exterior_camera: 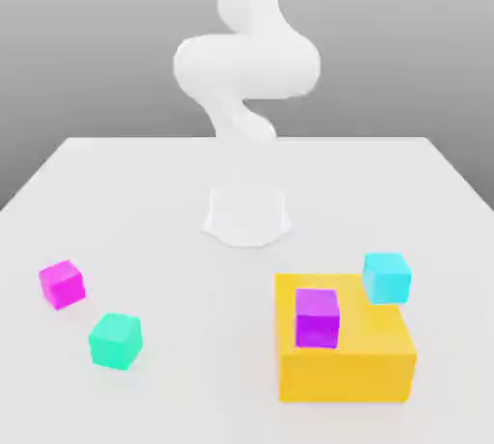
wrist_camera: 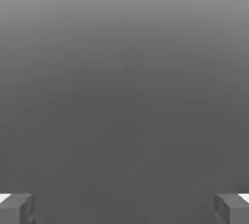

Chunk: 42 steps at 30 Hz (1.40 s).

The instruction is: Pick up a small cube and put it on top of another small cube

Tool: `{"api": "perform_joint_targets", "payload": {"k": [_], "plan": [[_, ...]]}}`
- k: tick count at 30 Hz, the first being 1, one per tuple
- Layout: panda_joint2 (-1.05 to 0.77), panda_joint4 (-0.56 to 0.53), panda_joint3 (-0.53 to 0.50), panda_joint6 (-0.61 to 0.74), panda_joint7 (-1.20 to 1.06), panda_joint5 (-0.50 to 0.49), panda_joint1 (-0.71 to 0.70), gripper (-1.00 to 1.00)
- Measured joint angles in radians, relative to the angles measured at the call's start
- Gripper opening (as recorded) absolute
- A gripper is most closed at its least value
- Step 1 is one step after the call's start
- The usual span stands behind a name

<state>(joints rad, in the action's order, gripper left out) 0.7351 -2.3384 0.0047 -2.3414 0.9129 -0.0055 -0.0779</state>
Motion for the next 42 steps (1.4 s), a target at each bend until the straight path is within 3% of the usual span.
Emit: {"api": "perform_joint_targets", "payload": {"k": [14,24,29,36,37,42], "plan": [[-0.365,-0.216,-0.003,-0.233,0.638,-0.036,-0.418,0.0],[-0.622,-0.368,-0.082,-0.397,1.078,-0.048,-0.64,0.0],[-0.751,-0.444,-0.132,-0.48,1.255,0.007,-0.758,0.0],[-0.994,-0.419,-0.055,-0.674,1.222,0.108,-0.808,0.0],[-1.018,-0.414,-0.047,-0.693,1.219,0.112,-0.815,-1.0],[-1.018,-0.414,-0.047,-0.696,1.219,0.112,-0.815,-1.0]]}}
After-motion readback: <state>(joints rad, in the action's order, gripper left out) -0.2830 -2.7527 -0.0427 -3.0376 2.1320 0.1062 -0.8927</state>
